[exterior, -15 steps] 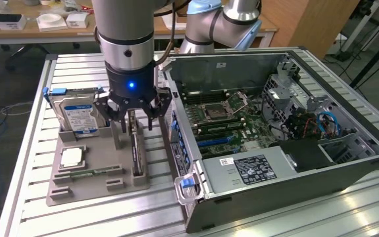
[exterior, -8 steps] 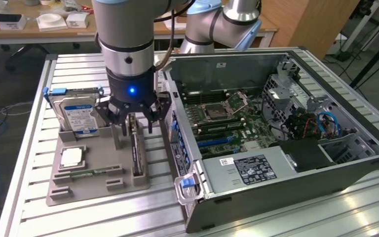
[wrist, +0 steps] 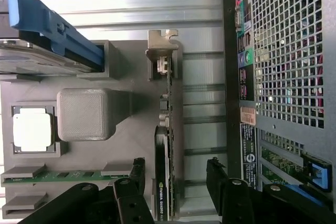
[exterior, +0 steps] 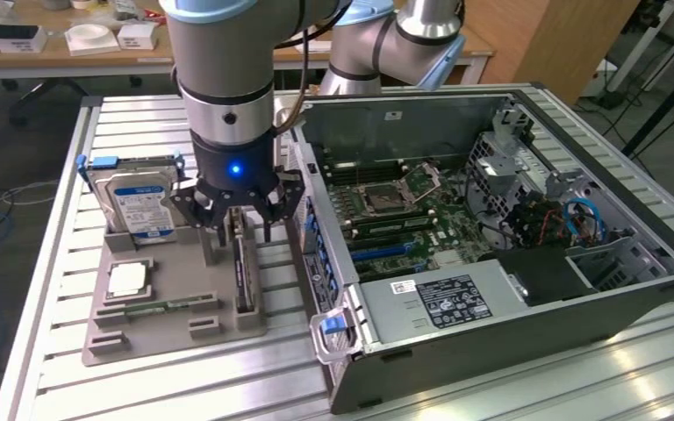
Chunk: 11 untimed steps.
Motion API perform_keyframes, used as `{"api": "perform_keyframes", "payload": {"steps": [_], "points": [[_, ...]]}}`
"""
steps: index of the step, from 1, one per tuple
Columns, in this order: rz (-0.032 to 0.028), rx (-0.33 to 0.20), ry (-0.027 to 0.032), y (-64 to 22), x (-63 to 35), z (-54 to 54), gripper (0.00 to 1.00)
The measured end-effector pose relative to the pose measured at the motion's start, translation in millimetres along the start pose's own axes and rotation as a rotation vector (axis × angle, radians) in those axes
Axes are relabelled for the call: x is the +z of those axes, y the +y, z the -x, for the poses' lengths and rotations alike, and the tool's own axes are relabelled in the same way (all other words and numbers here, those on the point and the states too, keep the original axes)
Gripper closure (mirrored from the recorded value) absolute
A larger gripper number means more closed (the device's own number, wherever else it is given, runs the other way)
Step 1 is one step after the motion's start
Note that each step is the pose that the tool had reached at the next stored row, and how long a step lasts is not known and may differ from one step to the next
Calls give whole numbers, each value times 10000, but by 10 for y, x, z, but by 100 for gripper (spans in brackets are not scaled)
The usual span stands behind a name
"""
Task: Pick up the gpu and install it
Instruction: 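Pick up the gpu and move the gpu toward the slot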
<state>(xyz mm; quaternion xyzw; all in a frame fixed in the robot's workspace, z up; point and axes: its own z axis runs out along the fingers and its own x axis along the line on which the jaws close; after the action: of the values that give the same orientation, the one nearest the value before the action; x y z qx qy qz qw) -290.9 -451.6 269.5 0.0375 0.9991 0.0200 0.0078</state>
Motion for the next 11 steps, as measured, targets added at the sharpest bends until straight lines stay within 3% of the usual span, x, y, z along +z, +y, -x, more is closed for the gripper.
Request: {"api": "perform_keyframes", "payload": {"steps": [11], "points": [[-2,0,-1,-3,58,-17,41]]}}
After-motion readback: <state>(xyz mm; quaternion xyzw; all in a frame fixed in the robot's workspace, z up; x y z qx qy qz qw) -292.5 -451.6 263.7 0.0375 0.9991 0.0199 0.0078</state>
